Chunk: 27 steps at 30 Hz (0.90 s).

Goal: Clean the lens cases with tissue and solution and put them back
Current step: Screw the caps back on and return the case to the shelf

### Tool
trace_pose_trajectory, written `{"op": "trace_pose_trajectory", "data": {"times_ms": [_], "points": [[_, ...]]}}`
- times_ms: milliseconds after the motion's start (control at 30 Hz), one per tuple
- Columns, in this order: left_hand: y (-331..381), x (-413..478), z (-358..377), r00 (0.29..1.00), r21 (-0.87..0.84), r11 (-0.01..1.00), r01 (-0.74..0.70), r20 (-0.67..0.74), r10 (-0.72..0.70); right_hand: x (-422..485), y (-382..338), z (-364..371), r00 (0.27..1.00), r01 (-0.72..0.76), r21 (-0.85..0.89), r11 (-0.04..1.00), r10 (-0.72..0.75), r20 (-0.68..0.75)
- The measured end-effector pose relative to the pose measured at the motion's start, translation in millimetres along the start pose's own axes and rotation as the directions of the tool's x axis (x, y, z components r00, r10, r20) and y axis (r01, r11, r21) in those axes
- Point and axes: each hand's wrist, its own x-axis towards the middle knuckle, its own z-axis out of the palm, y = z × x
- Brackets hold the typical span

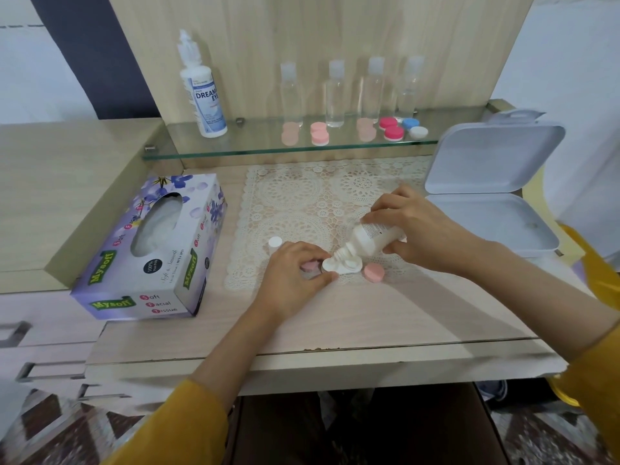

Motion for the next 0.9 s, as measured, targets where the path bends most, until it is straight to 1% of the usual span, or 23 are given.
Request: {"op": "trace_pose_trajectory", "data": {"times_ms": [100,233,533,767,900], "points": [[-0.1,-0.5,0.2,1.000,0.009,1.000,0.015,-0.004,-0.015,-6.4,3.8,0.0,0.996,-0.084,0.057,0.995,0.082,0.038],[-0.3,-0.7,0.1,1.000,0.006,1.000,-0.002,-0.005,0.002,-15.4,12.2,-6.2,0.990,-0.144,0.099,0.985,0.141,0.031],[-4.0,-0.1,1.5,1.000,0.016,1.000,0.009,0.011,-0.010,-26.6,21.1,-15.0,0.992,-0.124,0.039,0.991,0.125,-0.006],[-1.4,-1.0,0.2,1.000,0.012,1.000,0.021,0.006,-0.021,-21.1,16.5,-13.6,0.999,-0.040,-0.008,0.999,0.040,0.001],[-0.9,-1.0,-0.1,1.000,0.014,1.000,0.020,0.010,-0.020,-18.5,13.1,-14.2,1.000,-0.026,-0.011,1.000,0.026,-0.009]]}}
